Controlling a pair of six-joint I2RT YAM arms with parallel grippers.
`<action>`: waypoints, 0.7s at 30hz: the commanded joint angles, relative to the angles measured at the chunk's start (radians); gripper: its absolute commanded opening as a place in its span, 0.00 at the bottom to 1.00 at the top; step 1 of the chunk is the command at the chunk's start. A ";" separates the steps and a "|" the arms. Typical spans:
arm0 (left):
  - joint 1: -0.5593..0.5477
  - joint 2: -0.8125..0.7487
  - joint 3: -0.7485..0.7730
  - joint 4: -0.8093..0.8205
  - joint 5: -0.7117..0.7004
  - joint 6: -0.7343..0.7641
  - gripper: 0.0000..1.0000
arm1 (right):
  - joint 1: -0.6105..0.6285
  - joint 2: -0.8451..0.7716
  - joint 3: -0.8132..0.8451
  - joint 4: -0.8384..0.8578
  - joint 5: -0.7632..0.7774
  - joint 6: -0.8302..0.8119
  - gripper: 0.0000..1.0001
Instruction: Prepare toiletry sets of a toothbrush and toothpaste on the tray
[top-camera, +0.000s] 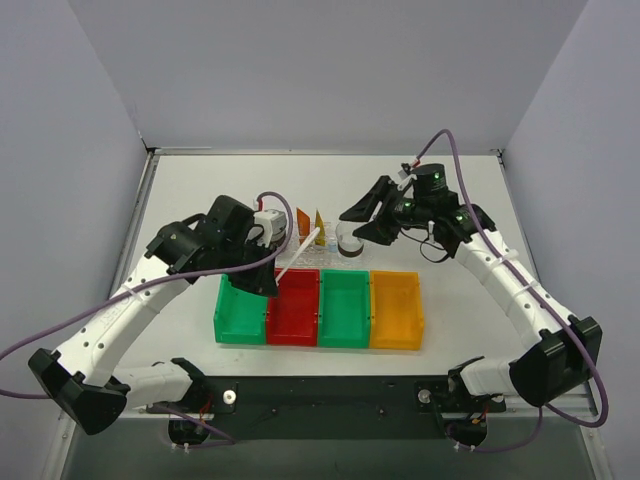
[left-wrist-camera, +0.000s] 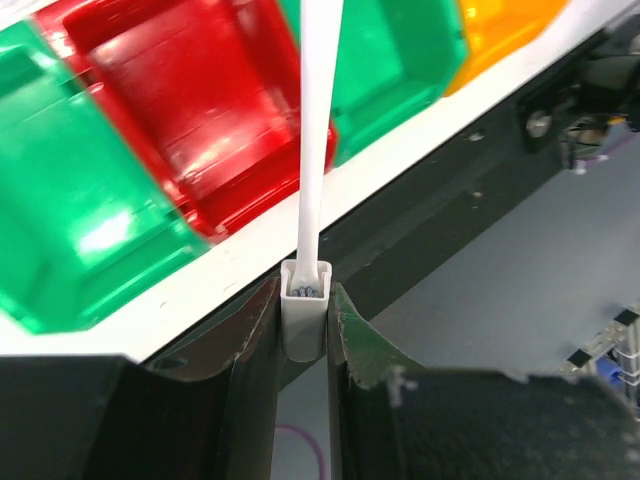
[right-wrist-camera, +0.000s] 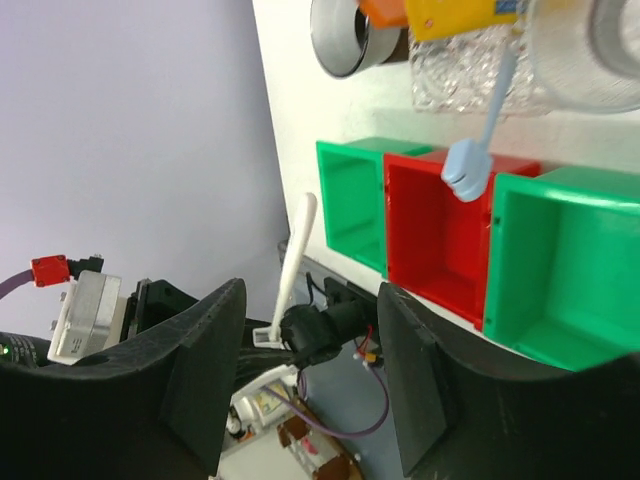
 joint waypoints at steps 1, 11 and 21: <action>0.056 0.038 0.117 -0.204 -0.085 0.179 0.00 | -0.069 -0.081 0.021 -0.040 0.035 -0.086 0.51; 0.069 0.131 0.143 -0.242 -0.139 0.225 0.00 | -0.158 -0.101 0.108 -0.193 0.125 -0.269 0.53; 0.079 0.288 0.223 -0.265 -0.235 0.244 0.00 | -0.210 -0.057 0.186 -0.222 0.139 -0.329 0.53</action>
